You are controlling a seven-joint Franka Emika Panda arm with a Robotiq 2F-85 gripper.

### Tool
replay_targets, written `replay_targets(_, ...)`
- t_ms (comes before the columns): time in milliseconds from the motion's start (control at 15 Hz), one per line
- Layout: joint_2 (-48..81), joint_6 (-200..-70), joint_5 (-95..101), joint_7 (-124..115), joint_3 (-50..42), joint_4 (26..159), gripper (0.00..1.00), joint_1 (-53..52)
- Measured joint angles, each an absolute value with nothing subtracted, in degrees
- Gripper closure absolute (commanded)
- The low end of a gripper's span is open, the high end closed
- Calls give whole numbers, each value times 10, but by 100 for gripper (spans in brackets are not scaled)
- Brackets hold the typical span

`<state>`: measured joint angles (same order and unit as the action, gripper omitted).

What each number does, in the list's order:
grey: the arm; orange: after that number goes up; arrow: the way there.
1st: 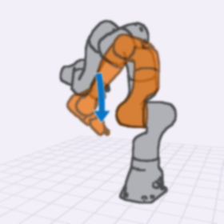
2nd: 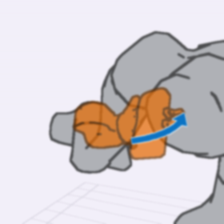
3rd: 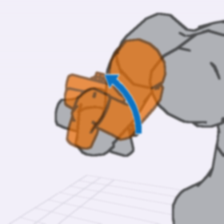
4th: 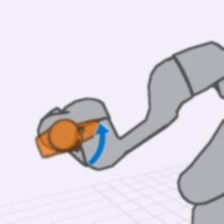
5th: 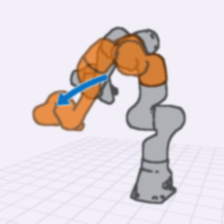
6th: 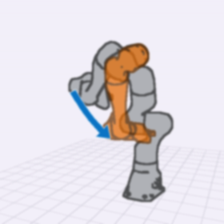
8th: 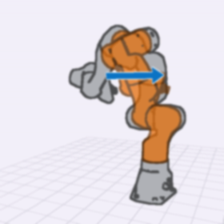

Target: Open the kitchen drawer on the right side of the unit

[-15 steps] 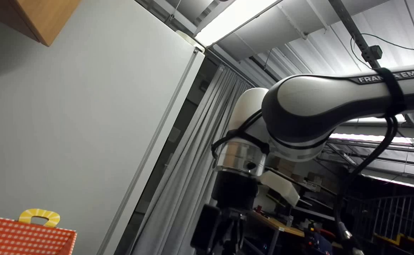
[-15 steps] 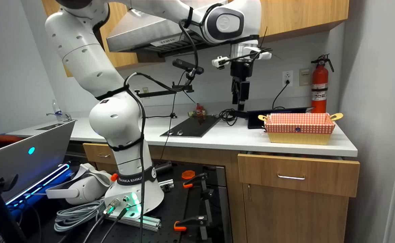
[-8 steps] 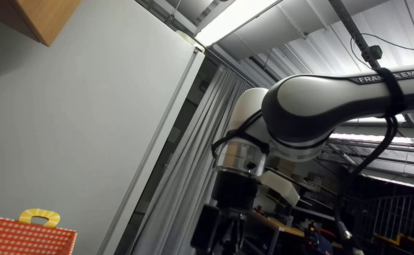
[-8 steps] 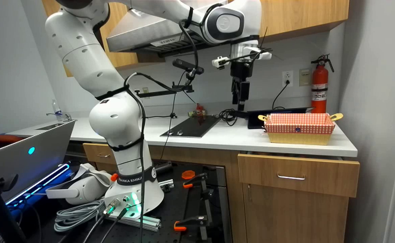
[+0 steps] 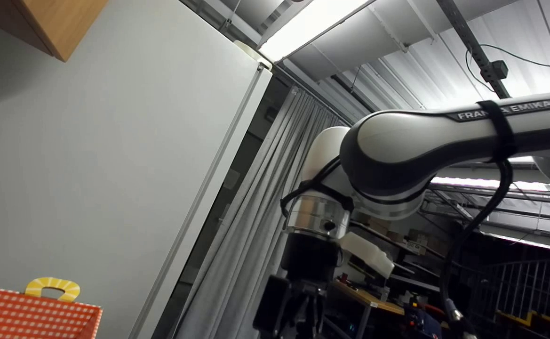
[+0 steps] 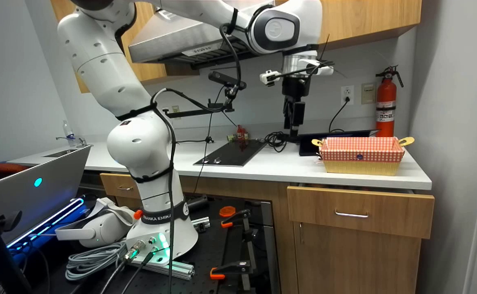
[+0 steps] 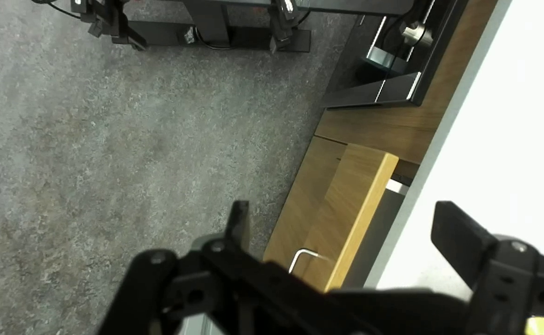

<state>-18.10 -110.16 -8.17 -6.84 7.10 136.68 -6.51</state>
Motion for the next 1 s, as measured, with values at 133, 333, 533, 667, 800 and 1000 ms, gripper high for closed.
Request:
replay_targets(133, -167, -1106, -76, -68, 60, 1363, 0, -55)
replay_targets(333, -136, -1135, -64, -67, 45, 1357, 0, -39)
replay_targets(533, -89, -1181, -57, -62, 32, 1347, 0, -28)
replay_targets(667, -54, -1220, -56, -53, 27, 1339, 0, -25)
replay_targets(800, -17, -1256, -56, -39, 23, 1327, 0, -25)
replay_targets(1000, 35, -1307, -59, -15, 23, 1305, 0, -25)
